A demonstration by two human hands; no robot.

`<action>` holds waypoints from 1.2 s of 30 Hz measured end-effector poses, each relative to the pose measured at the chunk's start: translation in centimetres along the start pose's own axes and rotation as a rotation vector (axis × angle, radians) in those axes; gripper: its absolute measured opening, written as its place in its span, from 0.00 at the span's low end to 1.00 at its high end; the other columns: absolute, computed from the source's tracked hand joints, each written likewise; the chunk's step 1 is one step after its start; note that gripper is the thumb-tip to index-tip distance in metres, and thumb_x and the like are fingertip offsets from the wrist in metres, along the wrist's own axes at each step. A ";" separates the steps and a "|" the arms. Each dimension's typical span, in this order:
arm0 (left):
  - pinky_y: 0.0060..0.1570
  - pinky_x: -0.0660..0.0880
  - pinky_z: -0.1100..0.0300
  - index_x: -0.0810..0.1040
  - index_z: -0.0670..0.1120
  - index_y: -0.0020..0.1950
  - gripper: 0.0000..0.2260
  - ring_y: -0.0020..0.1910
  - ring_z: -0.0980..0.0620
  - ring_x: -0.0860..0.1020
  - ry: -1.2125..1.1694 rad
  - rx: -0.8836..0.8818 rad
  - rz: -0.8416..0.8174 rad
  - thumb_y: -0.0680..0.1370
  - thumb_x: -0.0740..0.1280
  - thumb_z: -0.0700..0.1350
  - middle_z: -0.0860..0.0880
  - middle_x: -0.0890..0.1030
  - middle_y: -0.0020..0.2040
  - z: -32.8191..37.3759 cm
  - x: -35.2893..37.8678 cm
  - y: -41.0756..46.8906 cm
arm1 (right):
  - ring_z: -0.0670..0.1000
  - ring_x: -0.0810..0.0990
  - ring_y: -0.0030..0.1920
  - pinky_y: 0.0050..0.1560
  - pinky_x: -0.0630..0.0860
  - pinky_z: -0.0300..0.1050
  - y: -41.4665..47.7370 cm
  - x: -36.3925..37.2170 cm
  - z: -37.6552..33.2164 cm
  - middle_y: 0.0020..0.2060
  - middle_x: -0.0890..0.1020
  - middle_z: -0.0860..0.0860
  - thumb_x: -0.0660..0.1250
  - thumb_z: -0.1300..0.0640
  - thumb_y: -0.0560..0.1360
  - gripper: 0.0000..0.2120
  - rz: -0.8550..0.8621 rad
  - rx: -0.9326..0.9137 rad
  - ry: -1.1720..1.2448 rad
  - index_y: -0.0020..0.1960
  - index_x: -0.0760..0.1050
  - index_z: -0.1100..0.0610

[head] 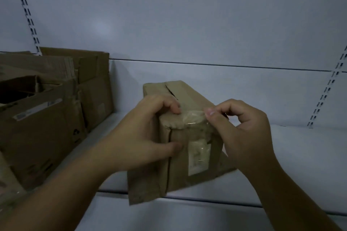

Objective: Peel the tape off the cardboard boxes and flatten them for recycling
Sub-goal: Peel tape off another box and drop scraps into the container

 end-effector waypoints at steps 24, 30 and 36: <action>0.66 0.65 0.63 0.78 0.62 0.56 0.24 0.65 0.61 0.68 -0.122 0.013 -0.040 0.60 0.75 0.57 0.63 0.77 0.58 -2.8 -1.5 0.1 | 0.48 0.83 0.42 0.41 0.79 0.37 -1.2 2.3 -0.8 0.37 0.85 0.51 0.67 0.60 0.71 0.08 0.015 0.216 0.483 0.36 0.82 0.53; 0.65 0.64 0.64 0.76 0.63 0.59 0.27 0.66 0.59 0.68 -0.138 0.028 -0.030 0.60 0.74 0.58 0.63 0.77 0.58 -3.1 -1.3 0.2 | 0.45 0.82 0.38 0.38 0.77 0.33 -1.7 2.5 -1.1 0.35 0.84 0.48 0.66 0.58 0.72 0.07 0.021 0.201 0.473 0.41 0.77 0.62; 0.64 0.64 0.68 0.79 0.58 0.57 0.25 0.65 0.59 0.70 -0.188 0.057 -0.058 0.61 0.75 0.54 0.59 0.79 0.58 -3.4 -1.7 0.2 | 0.54 0.84 0.43 0.44 0.81 0.45 -0.7 1.0 -0.9 0.38 0.85 0.56 0.59 0.39 0.68 0.17 0.068 0.344 0.641 0.46 0.76 0.50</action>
Point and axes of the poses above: each hand's wrist, its own y-axis towards the middle knuckle, its own x-axis out of the palm, z = x × y, the point moved 3 cm from there along y, towards the middle knuckle
